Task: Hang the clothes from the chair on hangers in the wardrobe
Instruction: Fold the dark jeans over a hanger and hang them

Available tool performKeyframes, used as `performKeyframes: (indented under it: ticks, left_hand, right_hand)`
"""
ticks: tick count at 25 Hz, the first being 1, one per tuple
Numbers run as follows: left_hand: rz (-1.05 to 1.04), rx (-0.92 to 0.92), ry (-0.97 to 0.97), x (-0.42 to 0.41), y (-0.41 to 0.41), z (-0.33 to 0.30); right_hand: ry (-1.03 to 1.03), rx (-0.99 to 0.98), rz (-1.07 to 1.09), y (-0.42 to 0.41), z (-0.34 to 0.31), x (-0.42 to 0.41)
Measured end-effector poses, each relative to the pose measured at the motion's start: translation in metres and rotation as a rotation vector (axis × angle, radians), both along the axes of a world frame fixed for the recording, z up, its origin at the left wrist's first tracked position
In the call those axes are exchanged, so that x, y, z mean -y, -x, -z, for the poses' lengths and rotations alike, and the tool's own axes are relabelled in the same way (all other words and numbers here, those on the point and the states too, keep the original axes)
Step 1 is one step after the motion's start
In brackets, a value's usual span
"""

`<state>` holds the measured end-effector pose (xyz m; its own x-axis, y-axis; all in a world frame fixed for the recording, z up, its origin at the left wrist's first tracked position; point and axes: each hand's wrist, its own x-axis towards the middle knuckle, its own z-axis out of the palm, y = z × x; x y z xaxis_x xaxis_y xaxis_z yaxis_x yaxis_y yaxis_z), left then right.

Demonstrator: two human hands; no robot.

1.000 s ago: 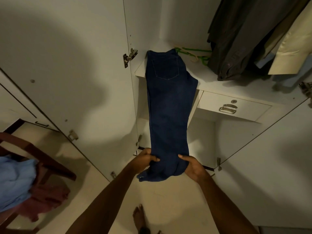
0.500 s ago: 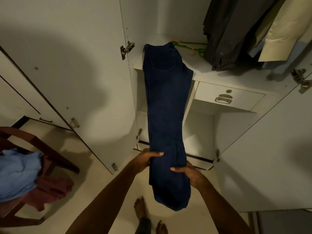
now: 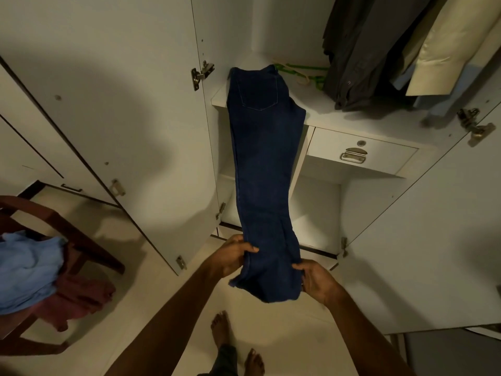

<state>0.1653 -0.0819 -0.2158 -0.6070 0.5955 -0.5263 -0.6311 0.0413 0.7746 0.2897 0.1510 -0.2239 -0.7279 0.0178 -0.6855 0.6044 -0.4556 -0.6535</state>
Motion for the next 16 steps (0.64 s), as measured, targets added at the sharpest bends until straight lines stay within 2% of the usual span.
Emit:
performKeyframes:
  ticks: [2, 4, 7, 10, 12, 16]
  left_hand:
    - [-0.115, 0.048, -0.01, -0.001, 0.001, 0.004]
    - [-0.21, 0.065, -0.008, 0.0, -0.01, 0.01]
    - [-0.272, 0.049, 0.107, 0.002, -0.043, 0.031]
    - [-0.462, 0.12, 0.03, 0.002, -0.063, 0.044]
    - [-0.409, 0.133, 0.094, 0.002, -0.064, 0.042]
    - [-0.088, 0.064, 0.179, 0.006, -0.063, 0.032]
  right_hand:
    - [-0.037, -0.092, -0.03, -0.003, -0.002, 0.0]
    - [-0.013, -0.144, 0.04, 0.002, -0.009, 0.001]
    - [0.01, -0.148, 0.064, 0.009, -0.017, 0.007]
    - [-0.026, -0.185, 0.157, 0.011, -0.008, 0.011]
    - [-0.017, -0.188, 0.223, 0.009, -0.002, 0.01]
    - [0.005, -0.245, 0.262, 0.008, -0.002, 0.008]
